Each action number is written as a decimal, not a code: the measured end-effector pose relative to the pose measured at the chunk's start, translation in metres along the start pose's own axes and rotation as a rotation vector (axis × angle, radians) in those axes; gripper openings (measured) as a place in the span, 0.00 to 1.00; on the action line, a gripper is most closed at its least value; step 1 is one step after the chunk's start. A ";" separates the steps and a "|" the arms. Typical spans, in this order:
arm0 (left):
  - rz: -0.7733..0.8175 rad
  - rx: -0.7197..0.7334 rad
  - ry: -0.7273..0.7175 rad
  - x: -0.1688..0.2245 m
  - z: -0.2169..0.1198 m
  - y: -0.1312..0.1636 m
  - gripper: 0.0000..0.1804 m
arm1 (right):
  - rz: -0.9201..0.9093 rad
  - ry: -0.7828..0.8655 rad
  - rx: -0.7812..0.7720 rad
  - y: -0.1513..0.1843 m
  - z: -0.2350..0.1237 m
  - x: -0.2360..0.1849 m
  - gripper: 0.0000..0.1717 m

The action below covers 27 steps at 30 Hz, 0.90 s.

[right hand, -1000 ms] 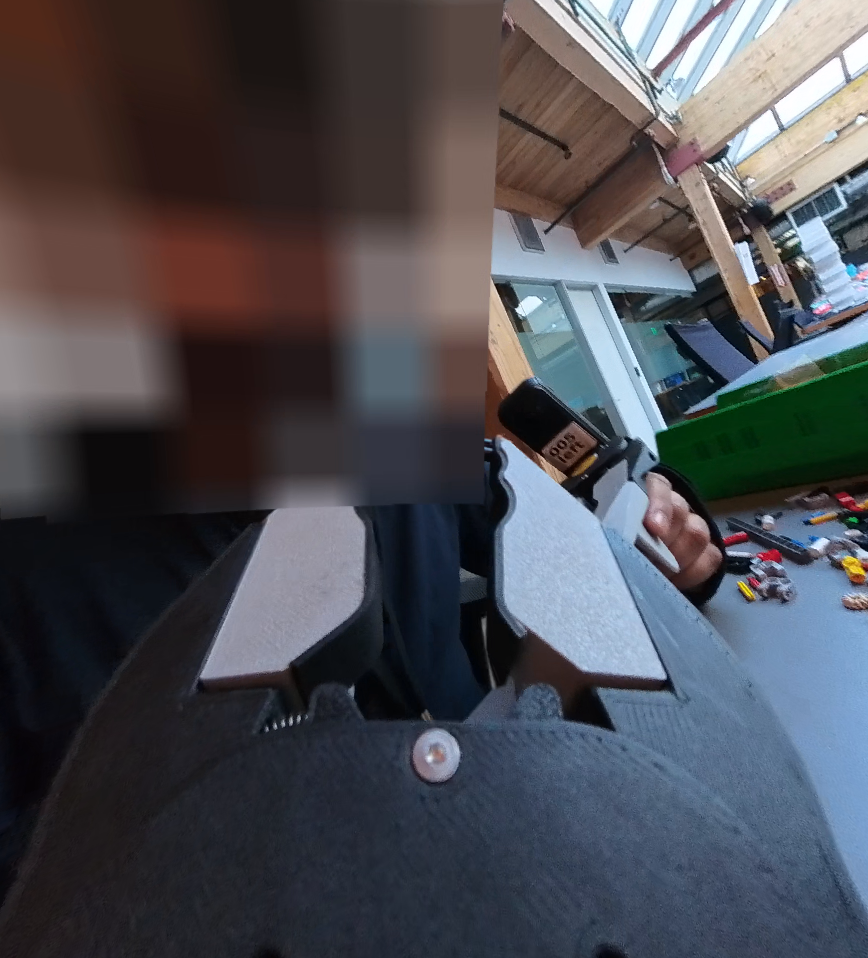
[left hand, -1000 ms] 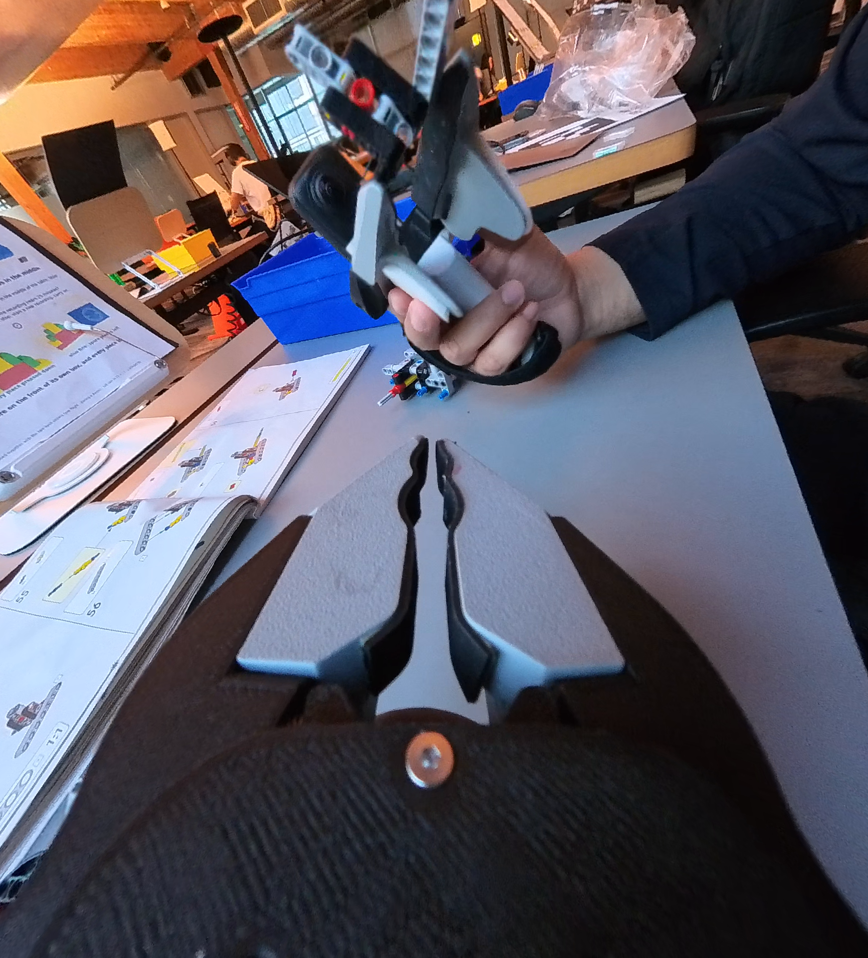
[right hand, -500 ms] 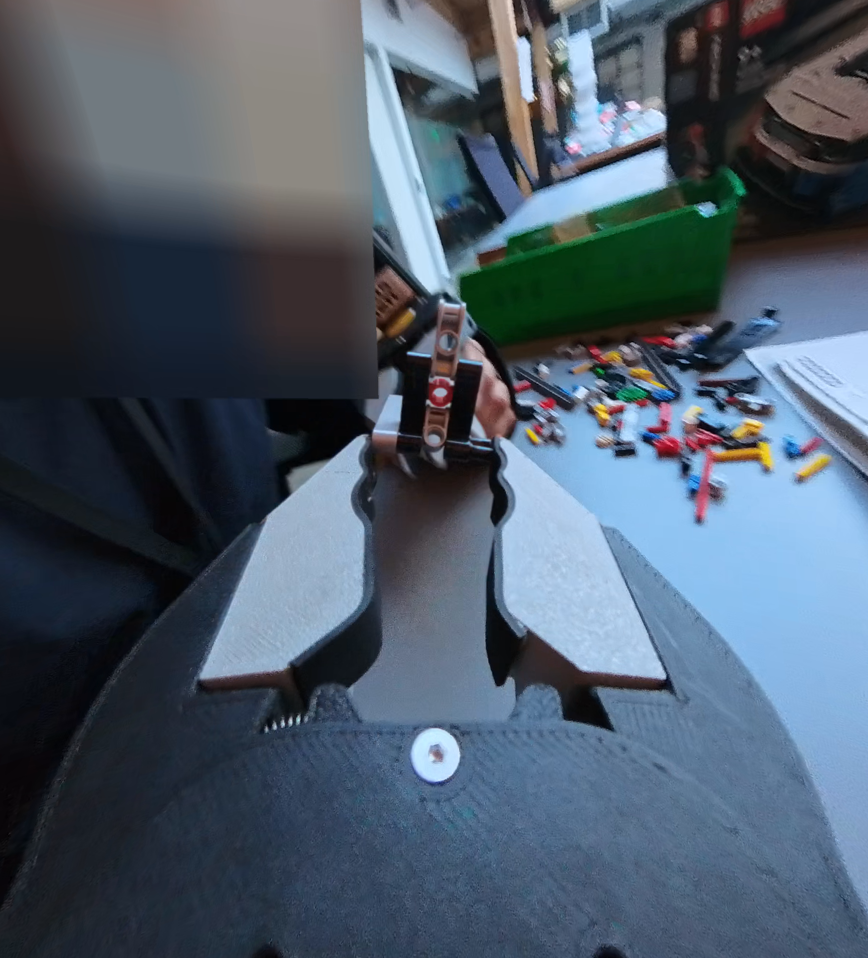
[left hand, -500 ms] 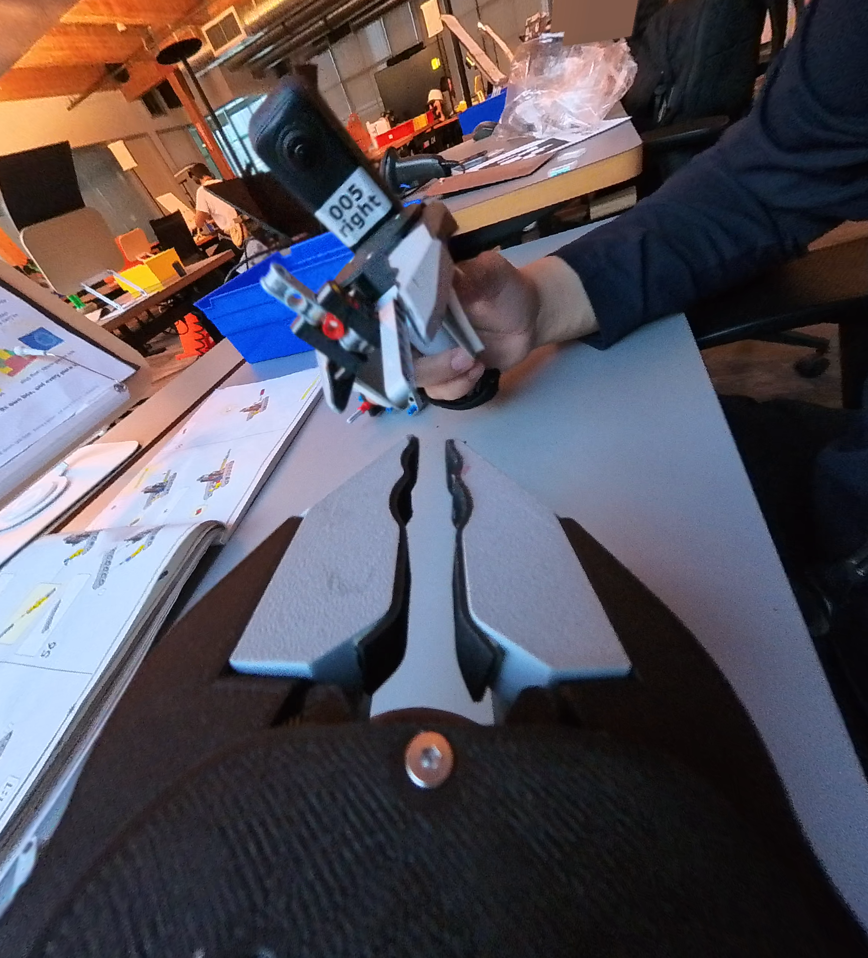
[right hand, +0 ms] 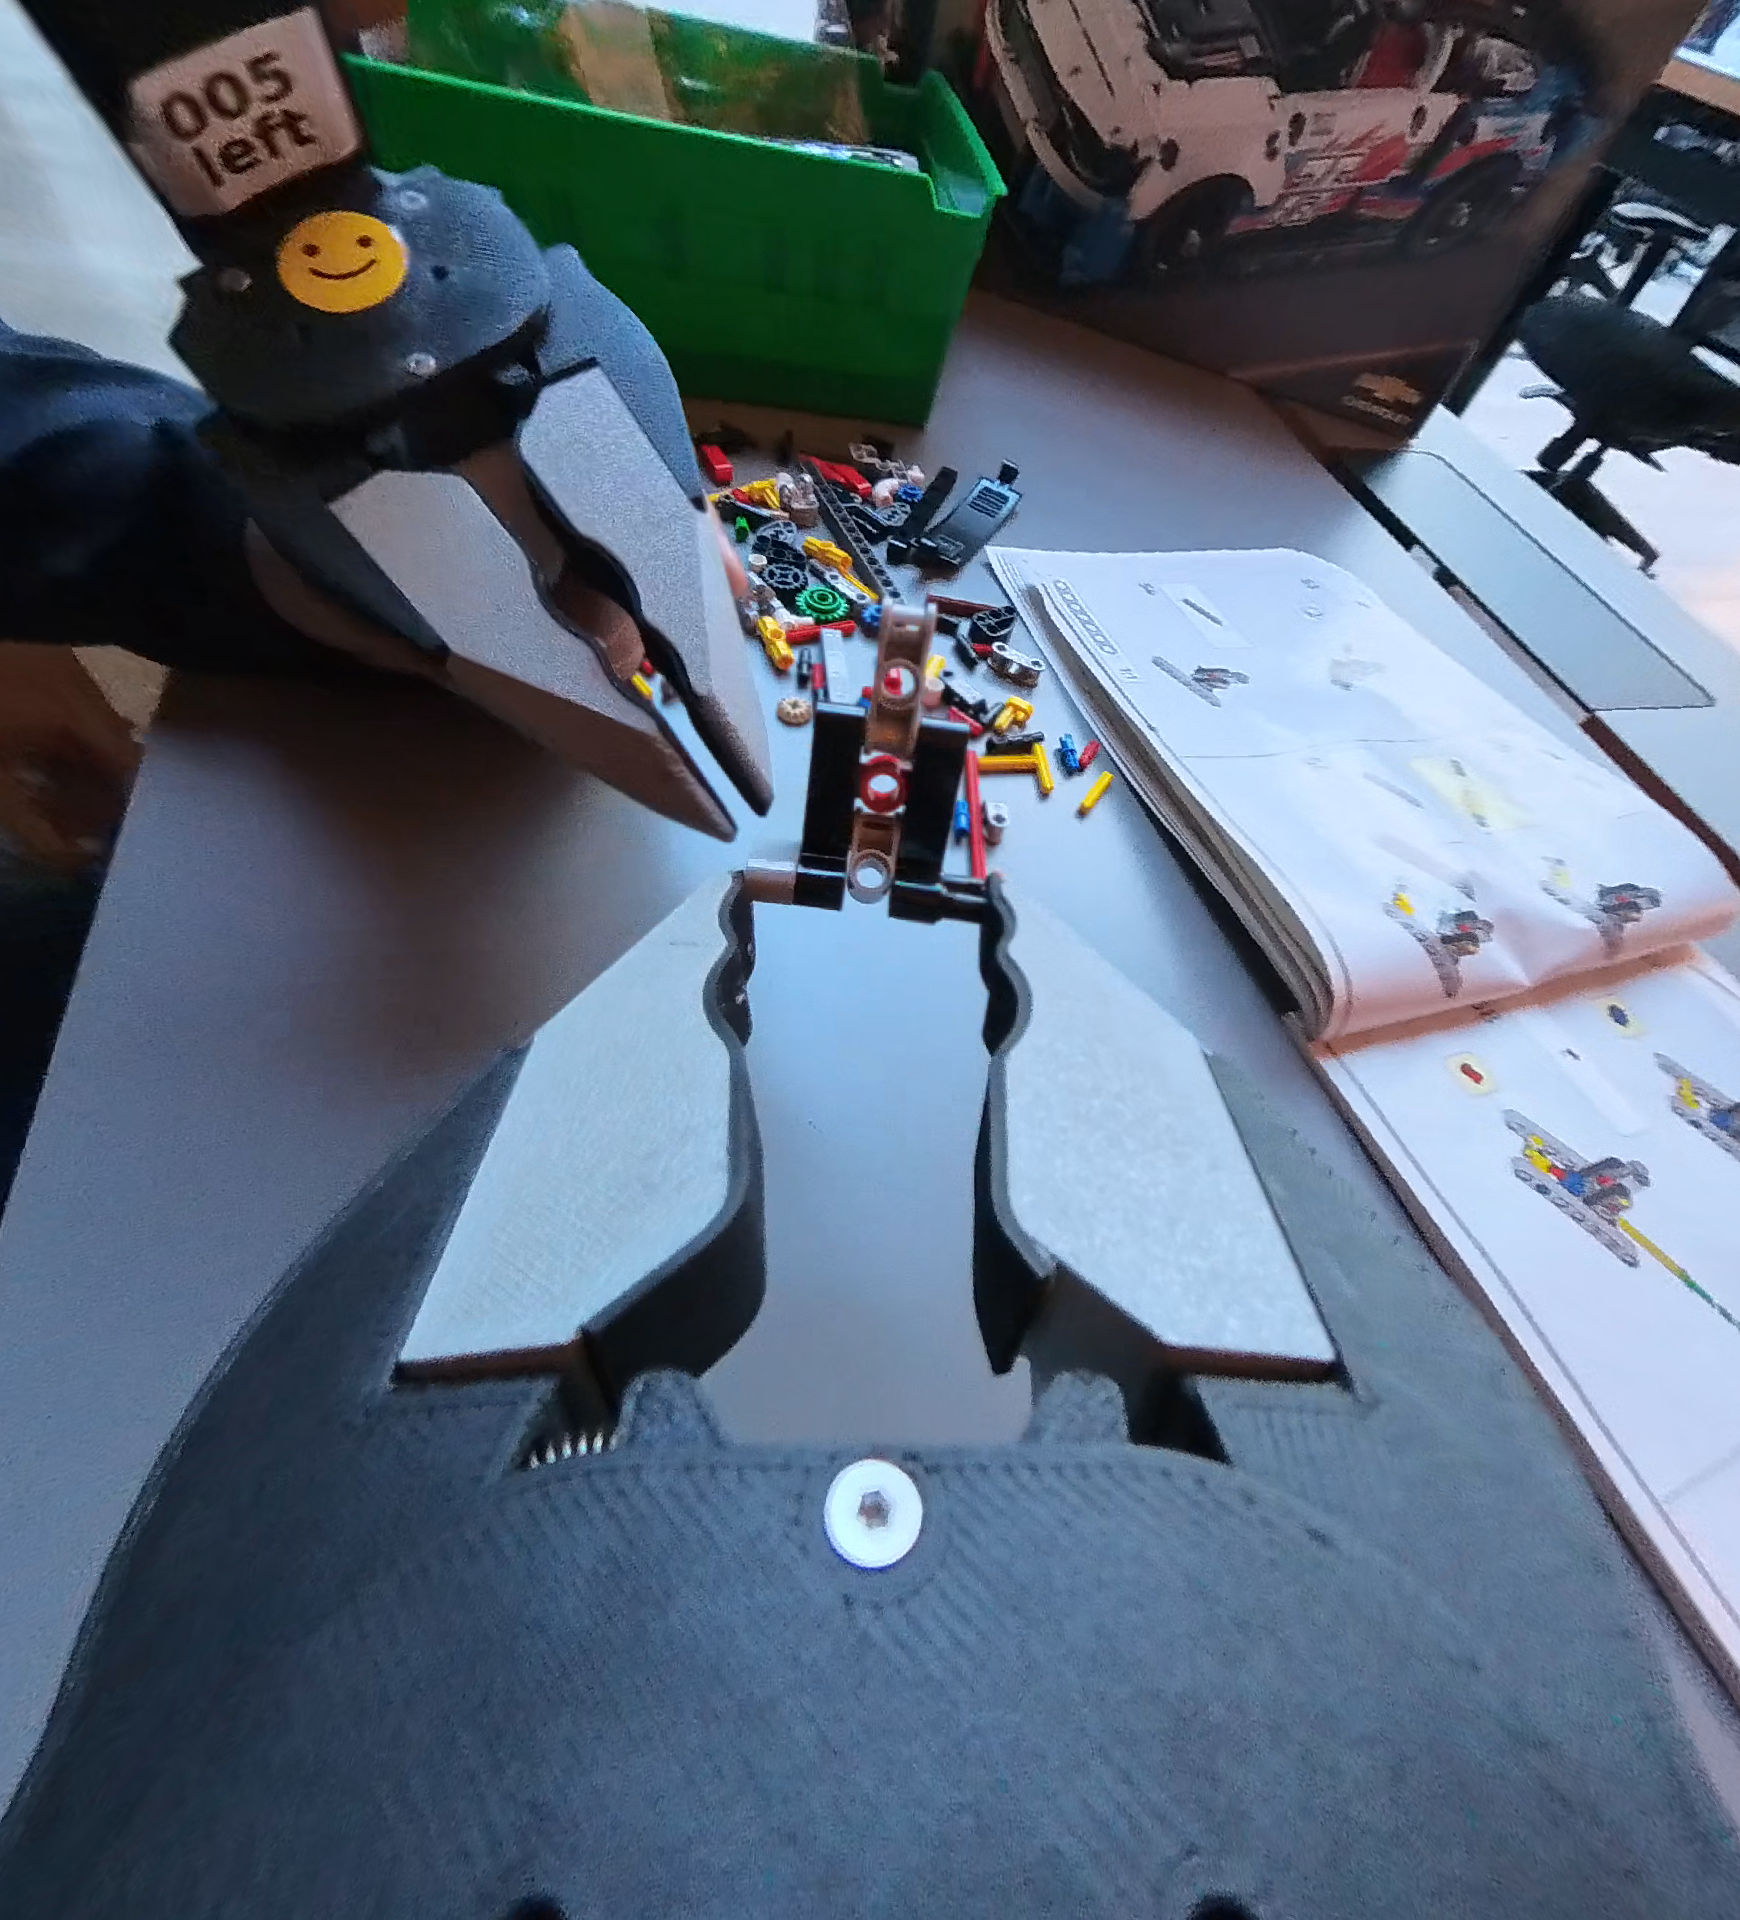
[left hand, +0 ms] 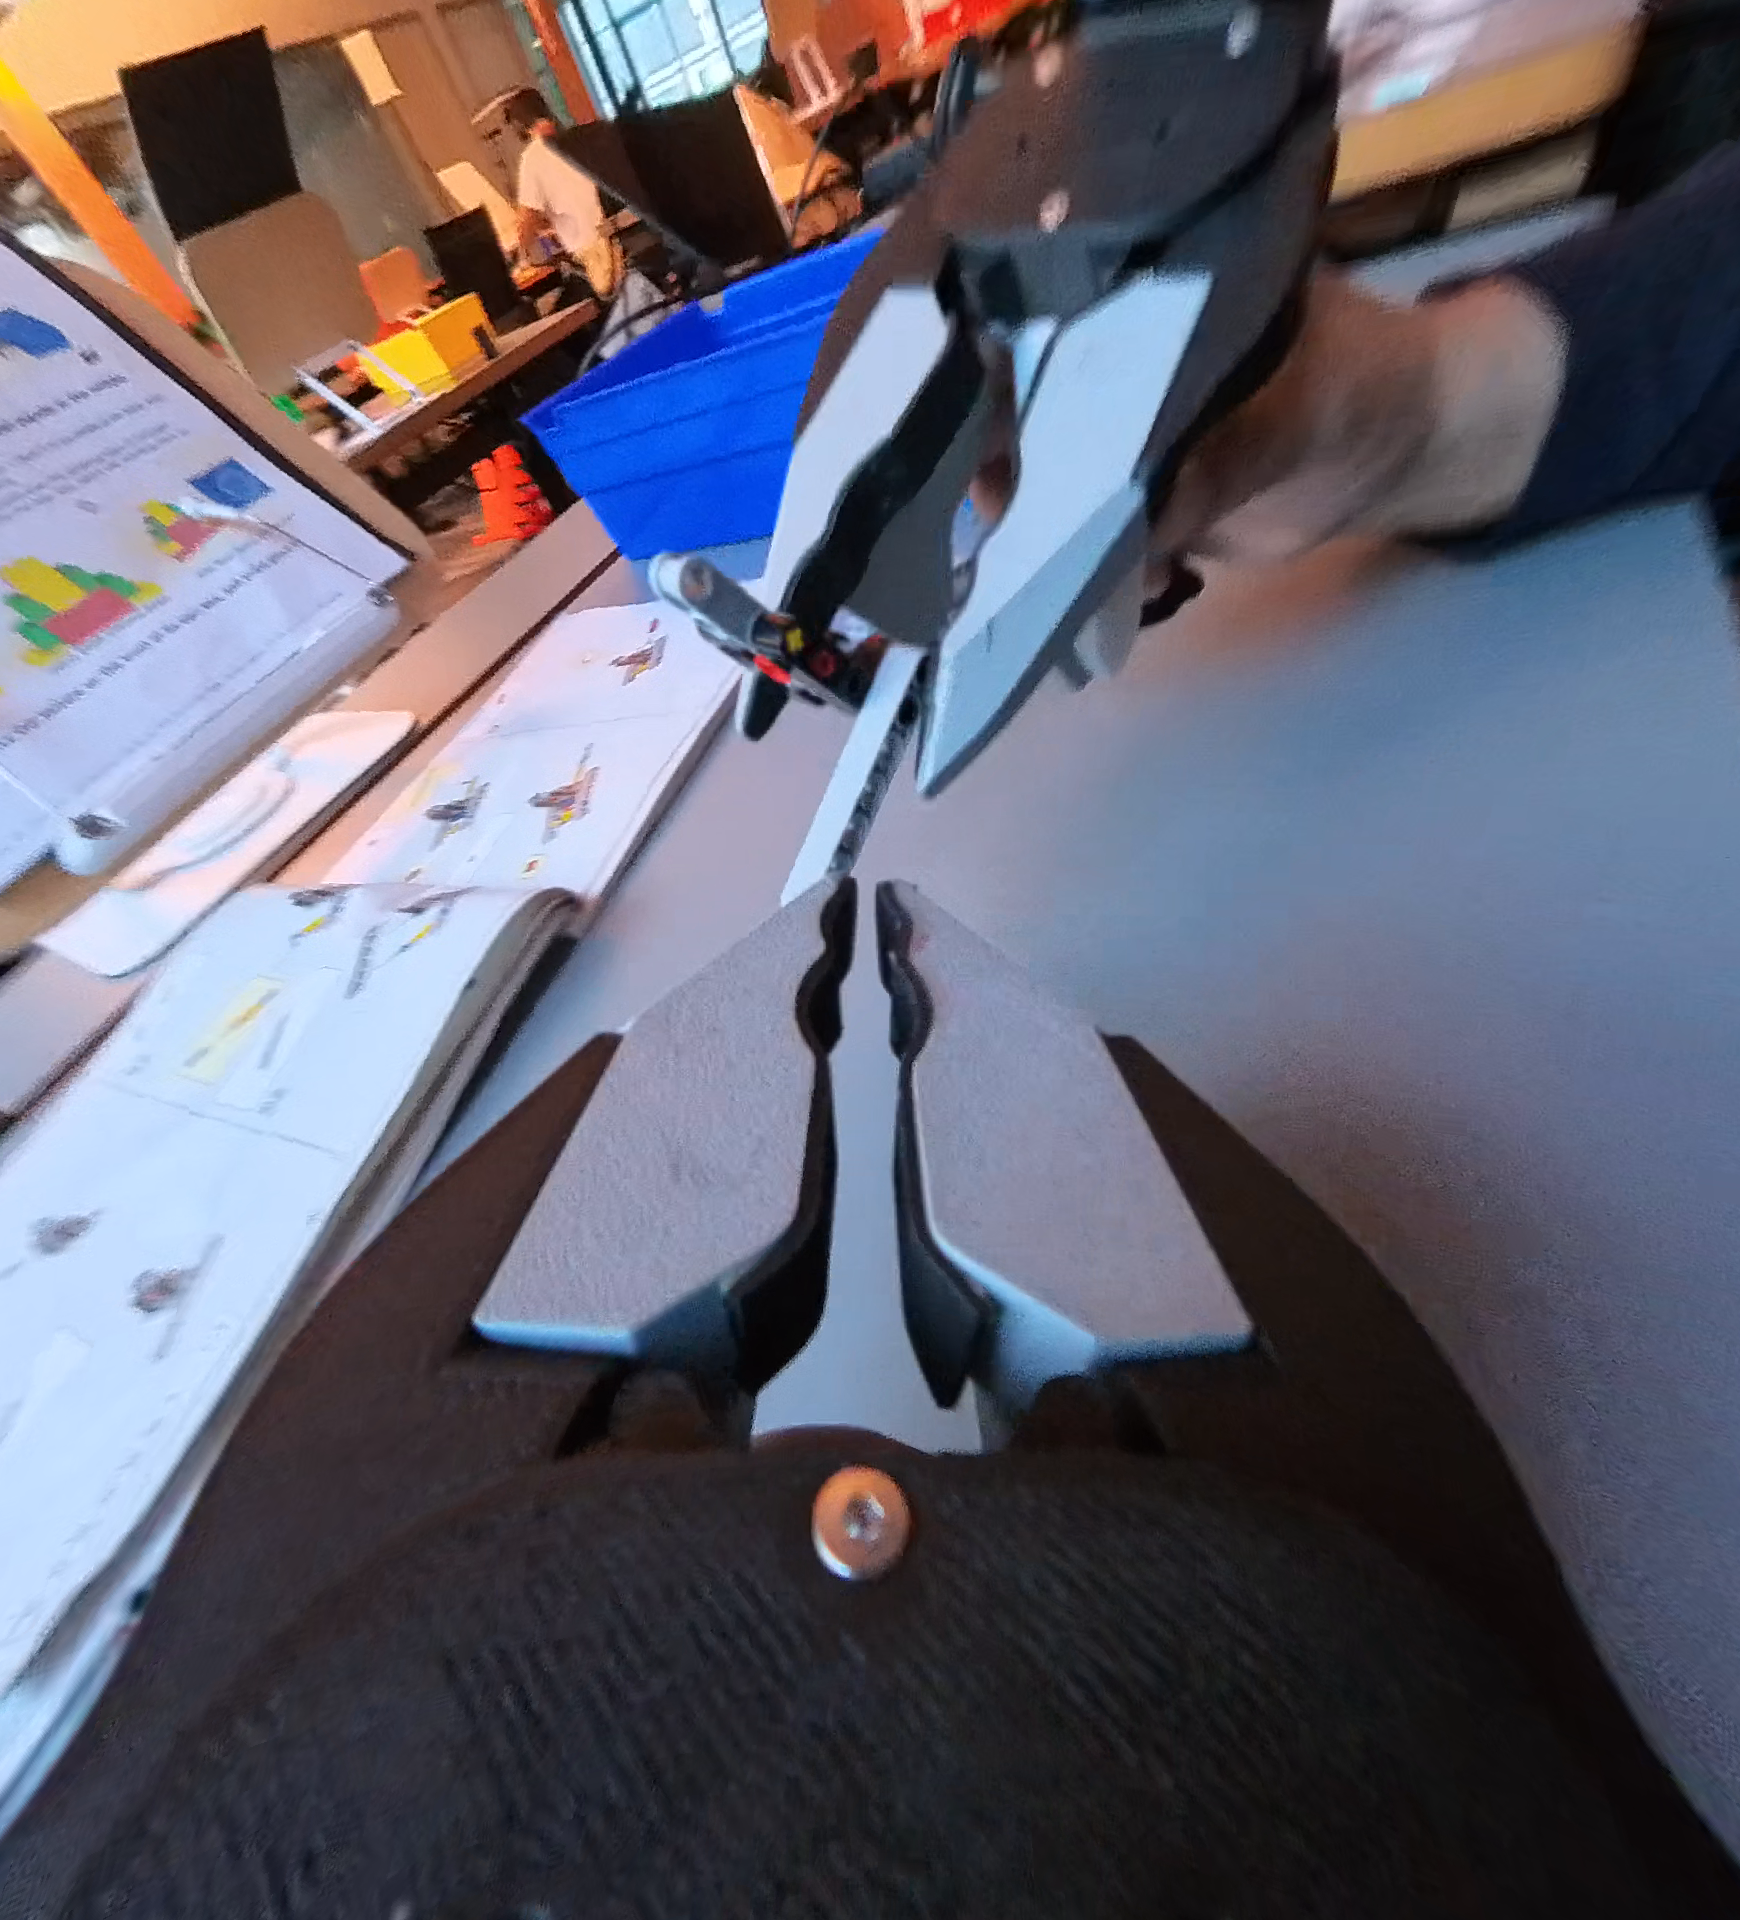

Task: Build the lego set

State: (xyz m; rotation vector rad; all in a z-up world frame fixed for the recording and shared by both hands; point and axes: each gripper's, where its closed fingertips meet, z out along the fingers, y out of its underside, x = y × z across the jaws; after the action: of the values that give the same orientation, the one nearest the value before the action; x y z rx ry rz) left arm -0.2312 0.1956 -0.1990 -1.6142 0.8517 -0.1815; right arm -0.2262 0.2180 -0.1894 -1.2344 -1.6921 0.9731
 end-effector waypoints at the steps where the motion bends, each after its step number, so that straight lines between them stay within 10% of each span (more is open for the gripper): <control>1: 0.066 -0.031 -0.028 0.000 0.002 0.004 0.00 | -0.001 0.010 -0.003 -0.001 -0.001 0.000 0.24; 16: 0.600 -0.036 -0.561 -0.027 -0.013 -0.026 0.20 | 0.199 -0.053 -0.064 0.007 0.004 -0.009 0.24; 21: 0.611 -0.106 -0.413 -0.008 0.004 -0.008 0.04 | 0.230 -0.108 -0.067 0.007 0.006 -0.017 0.24; 27: 0.266 0.056 -0.230 -0.006 0.002 -0.012 0.03 | 0.050 -0.053 0.045 -0.010 -0.006 -0.014 0.10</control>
State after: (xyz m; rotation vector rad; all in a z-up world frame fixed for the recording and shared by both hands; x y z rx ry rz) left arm -0.2293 0.2012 -0.1863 -1.4214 0.8639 0.1641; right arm -0.2217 0.2031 -0.1809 -1.2361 -1.6776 1.0770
